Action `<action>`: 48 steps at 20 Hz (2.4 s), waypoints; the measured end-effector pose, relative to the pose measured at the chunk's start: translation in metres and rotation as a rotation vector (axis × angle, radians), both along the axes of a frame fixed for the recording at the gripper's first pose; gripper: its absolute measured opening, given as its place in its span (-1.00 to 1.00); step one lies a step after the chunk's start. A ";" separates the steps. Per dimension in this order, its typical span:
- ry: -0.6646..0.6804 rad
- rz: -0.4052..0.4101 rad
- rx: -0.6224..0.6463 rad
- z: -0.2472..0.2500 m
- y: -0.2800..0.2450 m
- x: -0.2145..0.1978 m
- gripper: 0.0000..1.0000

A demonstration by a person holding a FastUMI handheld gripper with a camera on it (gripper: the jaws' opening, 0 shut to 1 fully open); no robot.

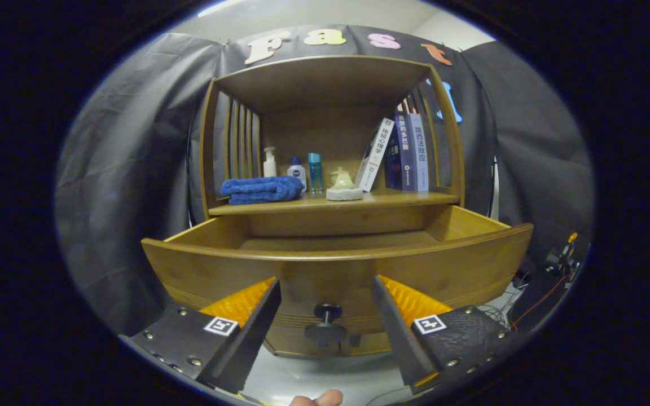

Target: Pull open the drawer, take out the items inside it, and place them on the countertop above the cabinet.

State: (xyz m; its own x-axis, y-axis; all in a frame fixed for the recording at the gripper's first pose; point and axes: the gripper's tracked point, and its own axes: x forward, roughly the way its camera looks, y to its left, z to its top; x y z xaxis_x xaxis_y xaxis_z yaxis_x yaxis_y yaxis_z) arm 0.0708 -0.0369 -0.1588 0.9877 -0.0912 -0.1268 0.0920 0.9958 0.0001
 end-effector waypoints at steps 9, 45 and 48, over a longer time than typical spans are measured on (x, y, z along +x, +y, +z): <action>0.011 -0.043 -0.032 0.001 -0.004 0.016 0.98; 0.056 -0.041 -0.051 0.005 -0.019 0.170 0.99; 0.055 -0.041 -0.043 0.004 -0.019 0.174 0.99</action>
State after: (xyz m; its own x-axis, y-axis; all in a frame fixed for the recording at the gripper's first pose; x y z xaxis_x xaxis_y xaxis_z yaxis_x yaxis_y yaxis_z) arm 0.2450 -0.0557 -0.1545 0.9746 -0.1381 -0.1762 0.1315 0.9901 -0.0487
